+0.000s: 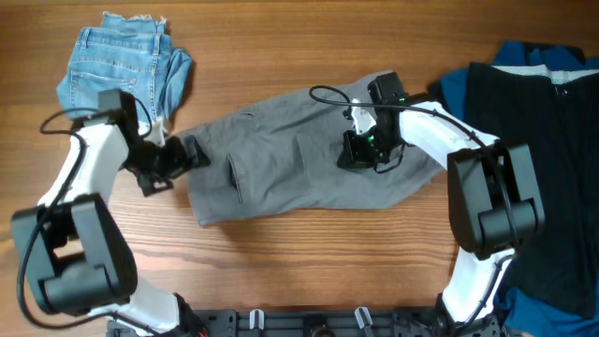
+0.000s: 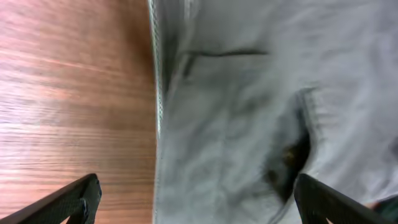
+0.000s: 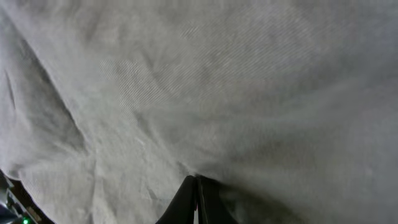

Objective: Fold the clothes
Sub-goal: 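Fold the shorts' sides inward, bringing both grippers toward the center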

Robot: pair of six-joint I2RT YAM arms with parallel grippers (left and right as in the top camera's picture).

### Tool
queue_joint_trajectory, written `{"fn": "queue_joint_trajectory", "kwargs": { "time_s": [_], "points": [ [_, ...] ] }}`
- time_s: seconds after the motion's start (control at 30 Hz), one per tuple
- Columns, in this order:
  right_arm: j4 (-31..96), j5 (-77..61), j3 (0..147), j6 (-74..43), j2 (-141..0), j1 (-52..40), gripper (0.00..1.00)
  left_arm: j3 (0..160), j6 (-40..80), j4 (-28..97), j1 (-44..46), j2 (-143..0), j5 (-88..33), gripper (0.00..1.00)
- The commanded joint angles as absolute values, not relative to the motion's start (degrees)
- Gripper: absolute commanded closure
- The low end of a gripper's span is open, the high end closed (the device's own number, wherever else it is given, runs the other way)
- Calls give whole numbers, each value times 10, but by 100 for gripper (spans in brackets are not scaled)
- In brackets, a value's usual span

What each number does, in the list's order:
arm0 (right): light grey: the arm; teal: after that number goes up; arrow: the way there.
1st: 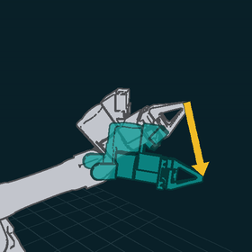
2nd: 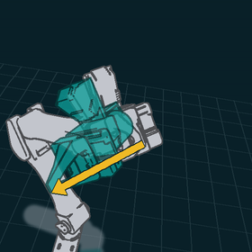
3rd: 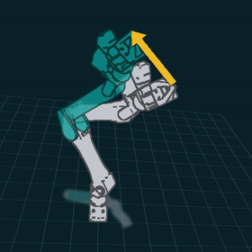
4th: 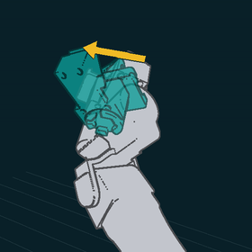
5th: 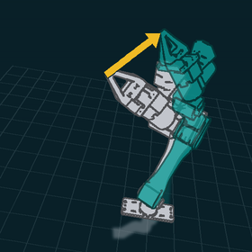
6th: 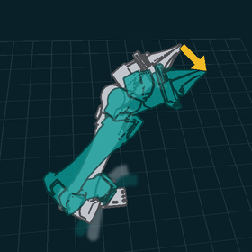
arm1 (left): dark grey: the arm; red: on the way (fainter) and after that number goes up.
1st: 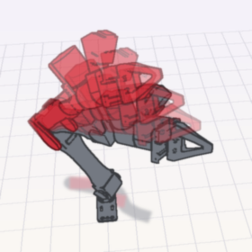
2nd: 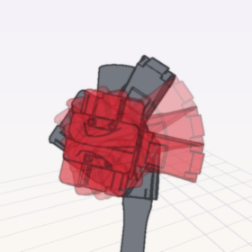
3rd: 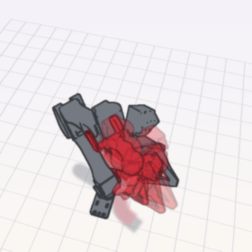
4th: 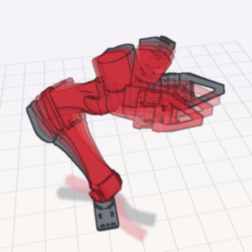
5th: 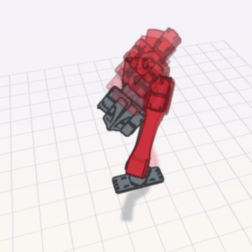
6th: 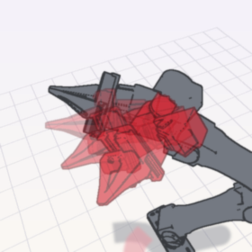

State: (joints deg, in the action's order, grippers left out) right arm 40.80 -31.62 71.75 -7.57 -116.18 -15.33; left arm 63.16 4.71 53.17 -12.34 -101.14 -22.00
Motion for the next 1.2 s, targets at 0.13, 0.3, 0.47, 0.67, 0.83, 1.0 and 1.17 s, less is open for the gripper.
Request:
{"fn": "queue_joint_trajectory", "kwargs": {
  "time_s": [0.13,0.3,0.47,0.67,0.83,1.0,1.17],
  "points": [
    [398,-307,715,-92,-1171,-154,95,587,18,439,-92,-1106,-248,6],
    [397,-307,715,-90,-1171,-154,94,587,18,411,-45,-1154,-237,18],
    [408,-319,716,-90,-1160,-154,96,588,19,443,-46,-1156,-183,69],
    [413,-328,716,-75,-1084,-151,95,722,19,689,-93,-1152,-62,96],
    [410,-250,716,-75,-1019,-133,96,1002,20,940,-85,-1144,-8,96],
    [412,-243,716,-76,-1019,-126,95,1176,22,960,-6,-1129,-70,96],
    [416,-171,716,-132,-1019,-126,95,1166,82,898,99,-1134,-97,96]
  ]
}}
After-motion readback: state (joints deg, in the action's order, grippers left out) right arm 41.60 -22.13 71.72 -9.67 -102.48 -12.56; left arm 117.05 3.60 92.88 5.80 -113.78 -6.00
